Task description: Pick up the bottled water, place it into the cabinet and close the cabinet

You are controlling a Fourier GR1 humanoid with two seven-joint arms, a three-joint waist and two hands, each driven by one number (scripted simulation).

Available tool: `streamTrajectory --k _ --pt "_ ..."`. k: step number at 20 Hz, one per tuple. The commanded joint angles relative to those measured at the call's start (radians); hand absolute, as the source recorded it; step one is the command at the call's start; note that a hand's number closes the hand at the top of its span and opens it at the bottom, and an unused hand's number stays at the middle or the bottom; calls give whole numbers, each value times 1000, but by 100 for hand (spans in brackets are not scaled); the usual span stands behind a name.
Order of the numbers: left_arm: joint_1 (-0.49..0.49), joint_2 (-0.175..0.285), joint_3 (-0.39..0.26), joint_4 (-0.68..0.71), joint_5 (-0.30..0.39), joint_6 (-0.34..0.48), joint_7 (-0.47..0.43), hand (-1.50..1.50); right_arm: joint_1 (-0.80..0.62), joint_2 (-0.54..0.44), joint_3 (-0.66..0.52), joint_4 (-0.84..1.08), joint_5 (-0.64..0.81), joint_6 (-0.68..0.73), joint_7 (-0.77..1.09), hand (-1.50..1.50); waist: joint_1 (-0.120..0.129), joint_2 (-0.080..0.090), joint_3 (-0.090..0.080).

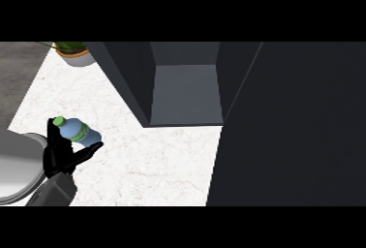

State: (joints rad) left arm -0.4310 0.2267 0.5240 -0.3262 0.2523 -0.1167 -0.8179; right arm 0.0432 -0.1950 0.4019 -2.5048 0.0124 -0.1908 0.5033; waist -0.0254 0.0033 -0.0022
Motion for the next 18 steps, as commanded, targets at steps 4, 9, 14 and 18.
streamTrajectory --k 4,9,14,18 --pt "-31 -18 -11 83 9 -105 -24 150 109 -10 -35 -94 -41 33 -60 -150 1 0 1" --pt "-65 6 -31 104 -19 -95 -60 150 134 -35 -50 -178 -47 38 -14 -150 -8 2 0" --pt "-140 6 -62 84 -72 78 -143 150 90 -42 -109 -140 -77 43 -19 -150 -11 4 0" --pt "-151 -100 -190 73 -171 -19 -144 150 123 -44 -121 -88 -76 67 -86 -150 -8 -1 2"
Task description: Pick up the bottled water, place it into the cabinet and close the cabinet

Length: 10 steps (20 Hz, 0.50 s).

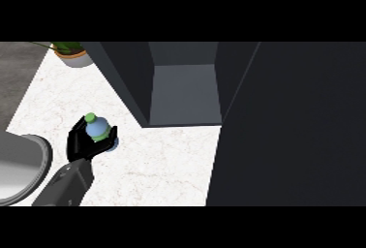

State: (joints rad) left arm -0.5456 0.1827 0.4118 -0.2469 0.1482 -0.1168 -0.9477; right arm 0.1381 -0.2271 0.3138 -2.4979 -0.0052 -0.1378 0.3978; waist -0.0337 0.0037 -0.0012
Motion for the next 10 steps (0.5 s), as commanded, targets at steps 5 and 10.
streamTrajectory --k 5,10 --pt "-16 -173 -158 -21 -123 -59 -46 150 59 -45 -189 -96 -148 47 0 -150 9 -3 2" --pt "-43 -180 -174 -64 -67 -173 10 150 40 -32 -225 -92 -148 58 6 -150 23 -7 2"
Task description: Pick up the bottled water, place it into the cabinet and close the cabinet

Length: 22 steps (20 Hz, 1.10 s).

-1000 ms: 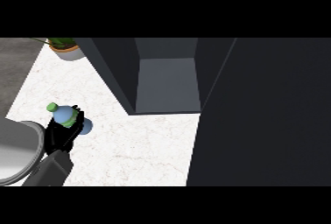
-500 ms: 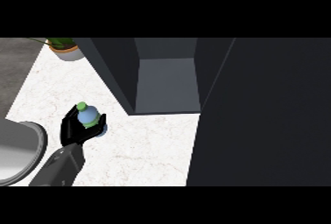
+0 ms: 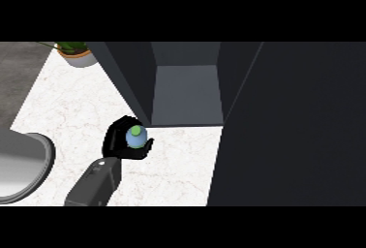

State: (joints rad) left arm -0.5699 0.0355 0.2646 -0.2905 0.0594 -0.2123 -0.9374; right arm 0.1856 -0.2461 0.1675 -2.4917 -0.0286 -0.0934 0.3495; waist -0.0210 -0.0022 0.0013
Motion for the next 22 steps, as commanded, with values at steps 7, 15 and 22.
streamTrajectory --k 7,15,22 --pt "-106 -33 -112 -2 135 -19 64 150 86 11 -158 -64 -192 74 -22 -150 -19 -9 1" --pt "-210 -32 -145 14 220 19 120 150 36 17 -236 37 -234 133 -71 -150 -48 -10 1" --pt "-250 -31 -182 32 256 53 137 150 6 9 -293 85 -285 170 -72 -150 -69 -13 0"
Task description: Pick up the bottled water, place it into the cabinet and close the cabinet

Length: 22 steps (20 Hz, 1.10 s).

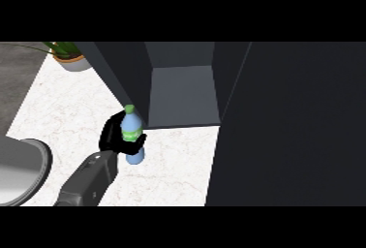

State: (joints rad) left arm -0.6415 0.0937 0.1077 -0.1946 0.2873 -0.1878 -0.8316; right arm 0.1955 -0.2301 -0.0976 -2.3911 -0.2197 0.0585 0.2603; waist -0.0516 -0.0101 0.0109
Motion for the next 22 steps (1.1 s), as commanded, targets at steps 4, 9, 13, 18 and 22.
streamTrajectory --k 4,9,13,18,22 --pt "-230 -89 -21 -42 43 84 54 150 16 -7 -51 -1 -137 60 -20 -150 -75 -4 -7" --pt "-291 -88 -20 -23 52 156 79 150 -2 -21 -112 58 -181 78 -38 -150 -67 -5 -4" --pt "-308 -88 -22 10 61 227 59 150 -14 -57 -128 70 -227 118 -25 -150 -86 3 -7" --pt "-335 -89 -18 56 69 295 76 150 -27 -75 -180 94 -278 136 -40 -150 -89 9 -7" --pt "-326 -89 -8 98 84 345 48 150 -24 -88 -208 94 -323 156 -41 -150 -109 15 -9"
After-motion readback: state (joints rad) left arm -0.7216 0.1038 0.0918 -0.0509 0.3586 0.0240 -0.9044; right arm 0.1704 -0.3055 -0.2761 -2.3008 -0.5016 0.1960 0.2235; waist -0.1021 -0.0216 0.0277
